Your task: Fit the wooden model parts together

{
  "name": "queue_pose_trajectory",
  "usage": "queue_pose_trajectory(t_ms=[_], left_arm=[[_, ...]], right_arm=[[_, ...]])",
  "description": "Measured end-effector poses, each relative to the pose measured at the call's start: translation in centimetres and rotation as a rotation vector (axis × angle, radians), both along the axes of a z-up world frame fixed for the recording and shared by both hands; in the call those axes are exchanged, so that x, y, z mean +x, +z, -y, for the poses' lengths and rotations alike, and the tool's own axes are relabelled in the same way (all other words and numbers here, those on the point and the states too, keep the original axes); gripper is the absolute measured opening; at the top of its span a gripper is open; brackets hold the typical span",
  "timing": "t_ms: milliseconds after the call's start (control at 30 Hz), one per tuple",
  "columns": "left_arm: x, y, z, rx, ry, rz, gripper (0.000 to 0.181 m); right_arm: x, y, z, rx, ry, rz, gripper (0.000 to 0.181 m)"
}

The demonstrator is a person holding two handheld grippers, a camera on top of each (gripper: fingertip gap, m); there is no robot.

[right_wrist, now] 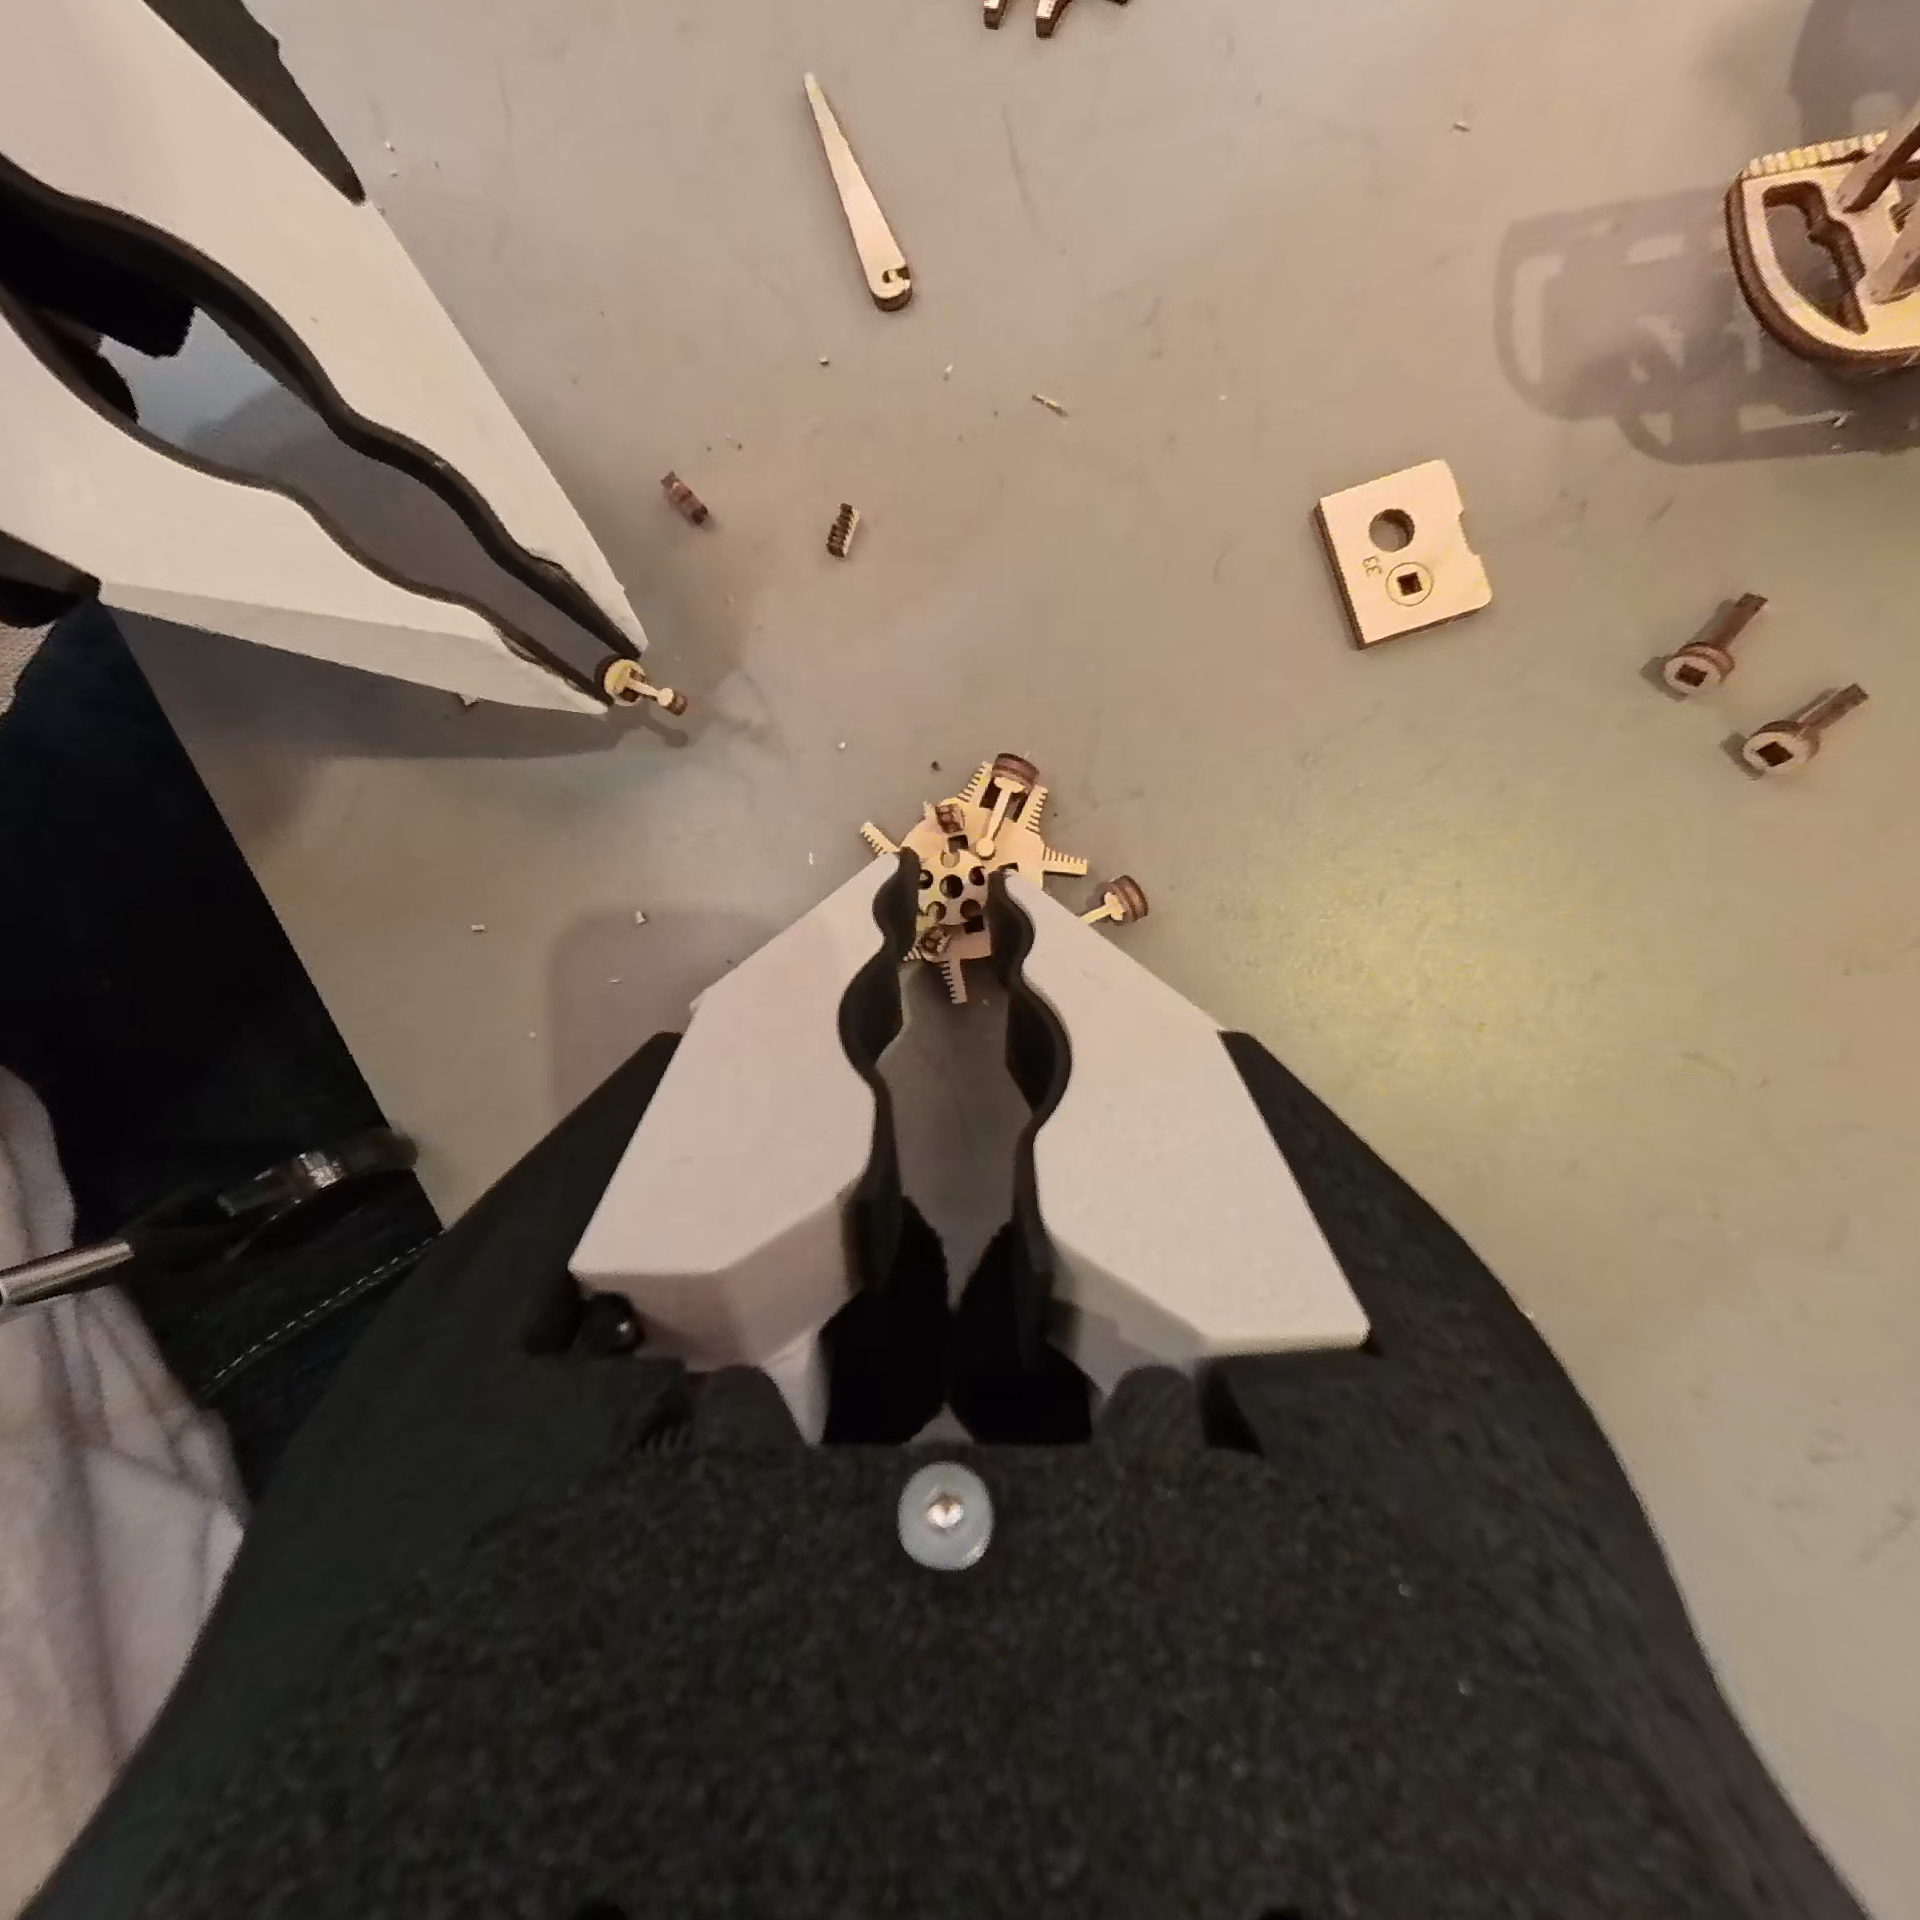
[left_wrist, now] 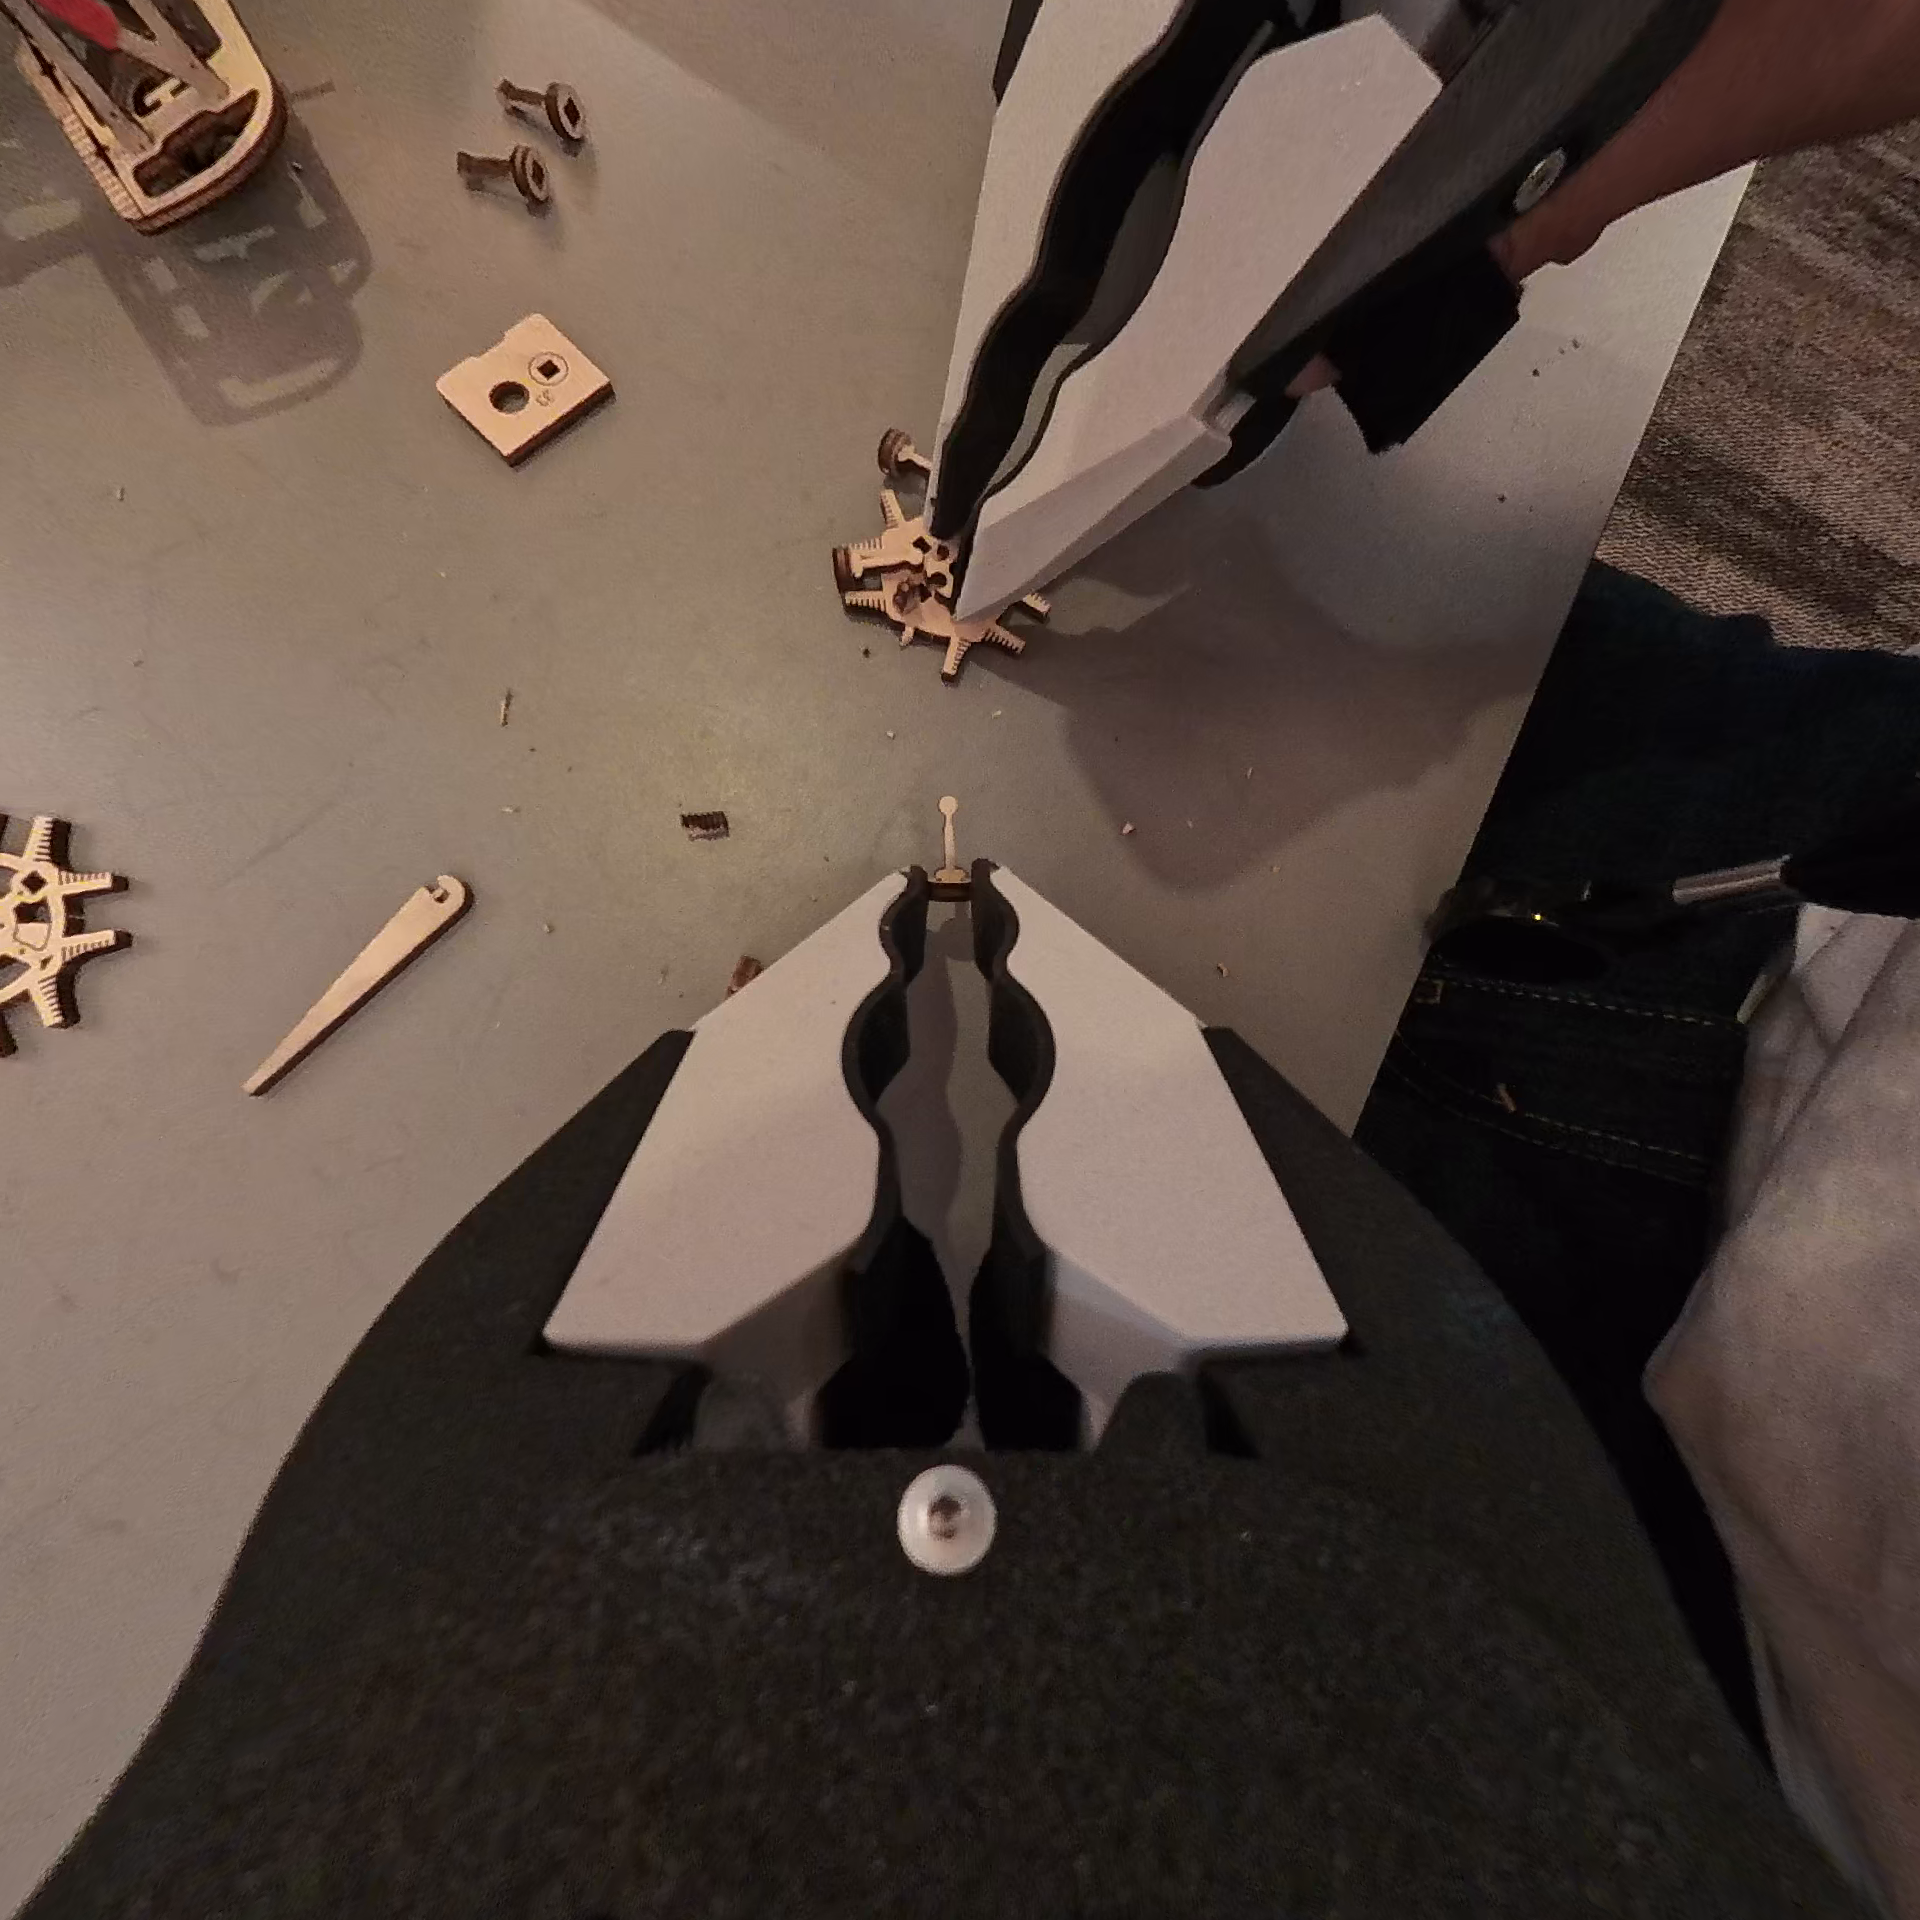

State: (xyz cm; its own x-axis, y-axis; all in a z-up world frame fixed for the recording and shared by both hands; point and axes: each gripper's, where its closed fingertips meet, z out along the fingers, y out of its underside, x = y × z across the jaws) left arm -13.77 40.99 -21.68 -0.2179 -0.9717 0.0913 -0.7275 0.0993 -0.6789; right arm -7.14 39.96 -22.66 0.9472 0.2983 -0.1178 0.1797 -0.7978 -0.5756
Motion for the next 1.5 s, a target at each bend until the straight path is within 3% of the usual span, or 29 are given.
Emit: queue_pose_trajectory(t_ms=[167, 367, 667, 1500], left_arm=[[0.0, 0.1, 0.1, 0.003, -0.003, 0.003, 0.006], [0.1, 0.2, 0.1, 0.005, -0.006, 0.007, 0.006], [0.2, 0.6, 0.2, 0.03, -0.008, 0.011, 0.006], [0.1, 0.4, 0.3, 0.031, -0.017, 0.006, 0.006]], right_arm=[[-0.2, 0.5, -0.2, 0.017, 0.019, 0.009, 0.012], [0.2, 0.7, 0.3, 0.015, 0.193, 0.103, 0.012], [-0.2, 1.0, 0.3, -0.006, 0.358, 0.091, 0.012], [0.1, 0.3, 0.8, -0.124, 0.488, 0.139, 0.012]])
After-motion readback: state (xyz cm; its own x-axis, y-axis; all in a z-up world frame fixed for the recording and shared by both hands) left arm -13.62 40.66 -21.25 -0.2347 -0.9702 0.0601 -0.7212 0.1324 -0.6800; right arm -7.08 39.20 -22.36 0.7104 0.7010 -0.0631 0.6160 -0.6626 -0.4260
